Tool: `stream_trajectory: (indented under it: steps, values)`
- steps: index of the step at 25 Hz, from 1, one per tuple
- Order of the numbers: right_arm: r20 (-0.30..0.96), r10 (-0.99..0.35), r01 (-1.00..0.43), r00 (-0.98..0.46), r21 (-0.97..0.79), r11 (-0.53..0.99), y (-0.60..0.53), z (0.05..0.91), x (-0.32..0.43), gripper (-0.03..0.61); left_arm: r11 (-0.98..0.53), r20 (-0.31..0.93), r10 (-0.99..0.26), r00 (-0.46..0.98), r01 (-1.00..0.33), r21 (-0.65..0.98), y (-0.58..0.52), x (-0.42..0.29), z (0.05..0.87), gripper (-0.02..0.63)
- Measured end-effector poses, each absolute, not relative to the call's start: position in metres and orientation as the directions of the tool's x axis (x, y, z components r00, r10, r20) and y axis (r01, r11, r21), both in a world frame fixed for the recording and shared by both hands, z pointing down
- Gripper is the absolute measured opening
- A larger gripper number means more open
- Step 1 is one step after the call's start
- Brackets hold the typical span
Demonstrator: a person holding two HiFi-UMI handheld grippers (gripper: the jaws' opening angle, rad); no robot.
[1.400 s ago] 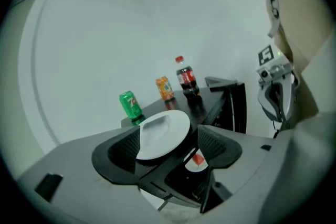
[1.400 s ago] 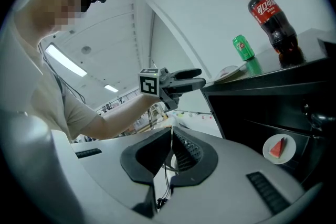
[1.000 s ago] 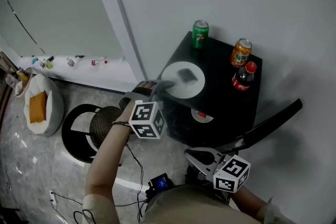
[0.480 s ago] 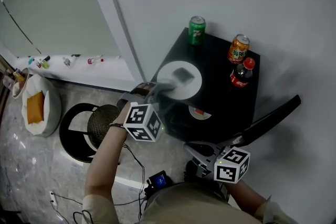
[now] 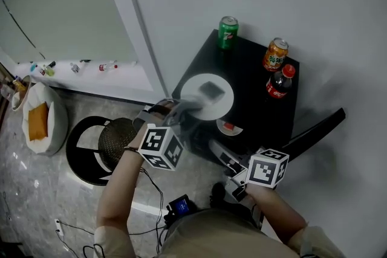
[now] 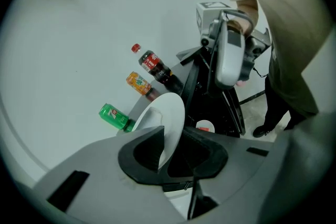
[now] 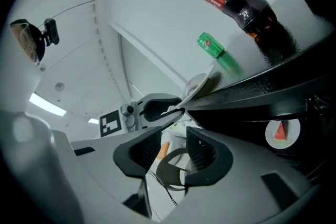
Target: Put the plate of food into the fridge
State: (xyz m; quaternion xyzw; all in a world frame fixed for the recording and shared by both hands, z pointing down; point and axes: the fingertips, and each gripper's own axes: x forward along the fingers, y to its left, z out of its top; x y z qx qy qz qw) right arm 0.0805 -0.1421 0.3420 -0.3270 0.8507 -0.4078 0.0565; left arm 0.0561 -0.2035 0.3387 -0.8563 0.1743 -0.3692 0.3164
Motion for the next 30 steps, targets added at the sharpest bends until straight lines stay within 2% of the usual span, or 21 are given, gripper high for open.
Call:
stream_trajectory:
  steps: [3,8,15,17,26,30]
  values:
    - [0.152,-0.641,-0.493,-0.752,-0.775,0.395,-0.156,0.341,0.082,0.155,-0.737,0.513,-0.528,0.677,-0.065,-0.673,-0.198,0.056,0.339,0.092]
    - [0.086,-0.719,-0.415,-0.689,-0.86,0.296,-0.182,0.335,0.092,0.158,-0.741,0.511,-0.503,0.697,-0.043,-0.67,-0.186,0.057,0.337,0.089]
    - [0.086,-0.708,-0.387,-0.701,-0.88,0.276,-0.195,0.338,0.088,0.156,-0.746,0.512,-0.477,0.714,-0.02,-0.666,-0.172,0.058,0.339,0.091]
    - [0.079,-0.709,-0.374,-0.701,-0.887,0.271,-0.194,0.336,0.085,0.123,-0.739,0.514,-0.48,0.711,-0.012,-0.673,-0.17,0.057,0.339,0.089]
    - [0.123,-0.725,-0.331,-0.677,-0.931,0.151,-0.182,0.348,0.088,0.052,-0.723,0.511,-0.5,0.699,-0.011,-0.691,-0.158,0.057,0.351,0.114]
    - [0.129,-0.721,-0.31,-0.681,-0.942,0.124,-0.175,0.35,0.088,0.046,-0.727,0.505,-0.503,0.701,-0.027,-0.687,-0.15,0.056,0.351,0.115]
